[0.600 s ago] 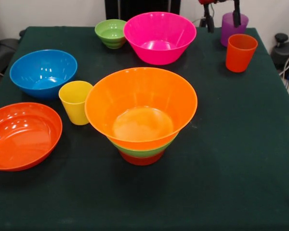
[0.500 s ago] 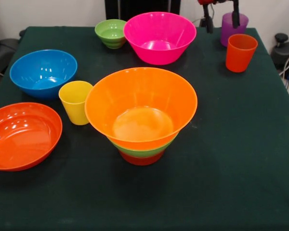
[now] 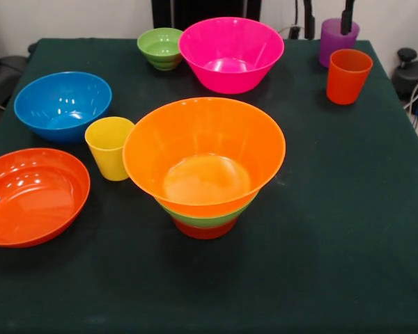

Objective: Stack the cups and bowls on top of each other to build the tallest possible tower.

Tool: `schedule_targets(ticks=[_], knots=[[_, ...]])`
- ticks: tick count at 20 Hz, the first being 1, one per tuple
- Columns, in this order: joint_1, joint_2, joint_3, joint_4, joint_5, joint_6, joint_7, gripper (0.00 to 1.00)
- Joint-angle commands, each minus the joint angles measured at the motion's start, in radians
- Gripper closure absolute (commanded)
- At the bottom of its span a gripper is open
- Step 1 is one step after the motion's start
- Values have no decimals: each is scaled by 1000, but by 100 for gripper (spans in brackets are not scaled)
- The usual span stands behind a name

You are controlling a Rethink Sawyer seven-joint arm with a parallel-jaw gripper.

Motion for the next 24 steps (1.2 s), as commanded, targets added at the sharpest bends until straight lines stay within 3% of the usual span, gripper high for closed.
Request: schedule_targets(ticks=[1,15,24], knots=[[-1,-2,-82,-53,-25,-20,83,0],[-77,27,-25,-202,14,134,-36,0],[-125,101,41,-412,37,325,-171,0]])
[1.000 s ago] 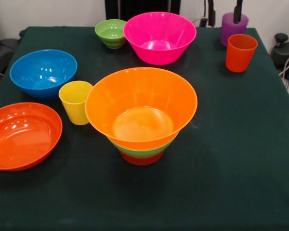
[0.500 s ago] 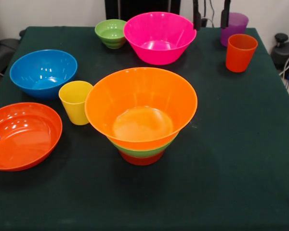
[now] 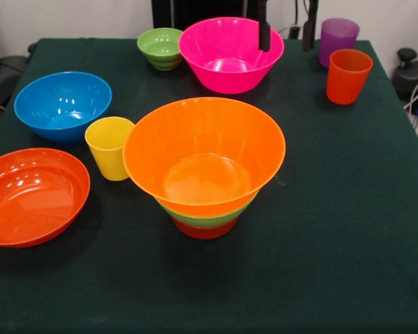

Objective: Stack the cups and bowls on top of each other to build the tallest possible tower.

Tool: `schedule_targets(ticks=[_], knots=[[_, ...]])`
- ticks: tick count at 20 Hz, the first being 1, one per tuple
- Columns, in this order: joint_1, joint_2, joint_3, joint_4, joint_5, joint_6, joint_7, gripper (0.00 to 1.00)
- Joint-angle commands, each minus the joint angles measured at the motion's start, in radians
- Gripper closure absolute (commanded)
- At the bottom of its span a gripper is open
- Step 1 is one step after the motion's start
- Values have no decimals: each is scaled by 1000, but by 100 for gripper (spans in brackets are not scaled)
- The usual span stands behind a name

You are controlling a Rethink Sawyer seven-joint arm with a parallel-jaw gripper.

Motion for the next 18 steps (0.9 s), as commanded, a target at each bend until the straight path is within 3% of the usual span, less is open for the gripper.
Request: schedule_targets(ticks=[1,6,18], knots=[[-34,106,71,-215,17,248,-185,0],[-57,155,112,-336,15,340,-245,0],[-79,342,200,-730,-32,600,-422,0]])
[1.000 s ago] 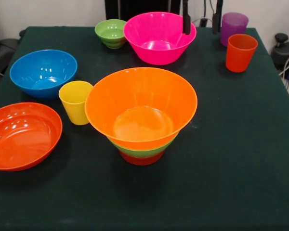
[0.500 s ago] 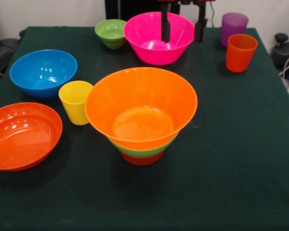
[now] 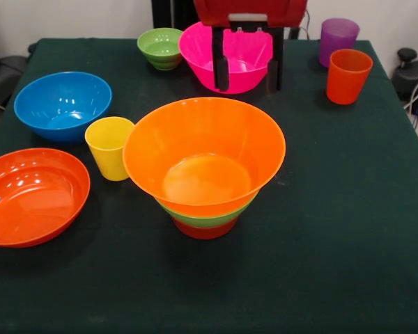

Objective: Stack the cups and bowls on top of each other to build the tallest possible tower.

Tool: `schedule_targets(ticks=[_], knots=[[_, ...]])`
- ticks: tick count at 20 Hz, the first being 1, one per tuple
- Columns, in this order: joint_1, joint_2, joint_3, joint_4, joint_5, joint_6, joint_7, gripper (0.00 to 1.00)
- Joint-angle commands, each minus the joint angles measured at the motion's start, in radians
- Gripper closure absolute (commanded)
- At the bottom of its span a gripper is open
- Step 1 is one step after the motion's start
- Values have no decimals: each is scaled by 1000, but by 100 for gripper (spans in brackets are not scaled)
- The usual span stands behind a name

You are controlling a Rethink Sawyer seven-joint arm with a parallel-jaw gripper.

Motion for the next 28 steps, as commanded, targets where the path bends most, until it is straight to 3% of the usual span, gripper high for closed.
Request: schedule_targets(ticks=[1,6,16,20,23,28], knots=[[-1,148,93,-288,-45,235,-406,0],[19,191,101,-445,-63,358,-454,0],[34,201,90,-632,-112,542,-554,0],[32,179,73,-599,-112,530,-553,0],[27,177,73,-628,-116,558,-579,0],[27,232,72,-665,-139,513,-609,0]])
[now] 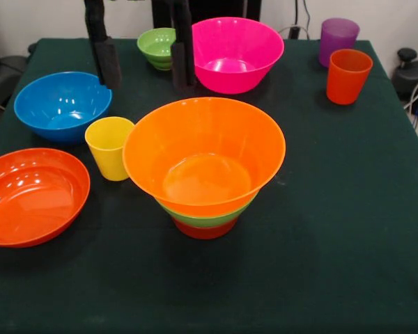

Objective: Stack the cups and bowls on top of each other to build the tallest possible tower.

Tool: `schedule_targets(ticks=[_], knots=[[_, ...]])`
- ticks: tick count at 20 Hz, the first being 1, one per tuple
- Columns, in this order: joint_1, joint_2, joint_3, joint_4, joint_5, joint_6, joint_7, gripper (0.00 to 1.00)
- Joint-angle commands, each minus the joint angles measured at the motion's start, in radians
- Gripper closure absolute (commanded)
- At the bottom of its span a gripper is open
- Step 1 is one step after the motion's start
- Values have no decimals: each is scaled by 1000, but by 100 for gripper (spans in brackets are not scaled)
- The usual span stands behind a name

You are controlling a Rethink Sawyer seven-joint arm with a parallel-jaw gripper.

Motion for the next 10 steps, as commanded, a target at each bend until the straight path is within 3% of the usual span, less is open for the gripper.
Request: schedule_targets(ticks=[1,10], knots=[[23,80,9,-90,-111,83,-344,0],[12,190,35,-226,-128,129,-401,0]])
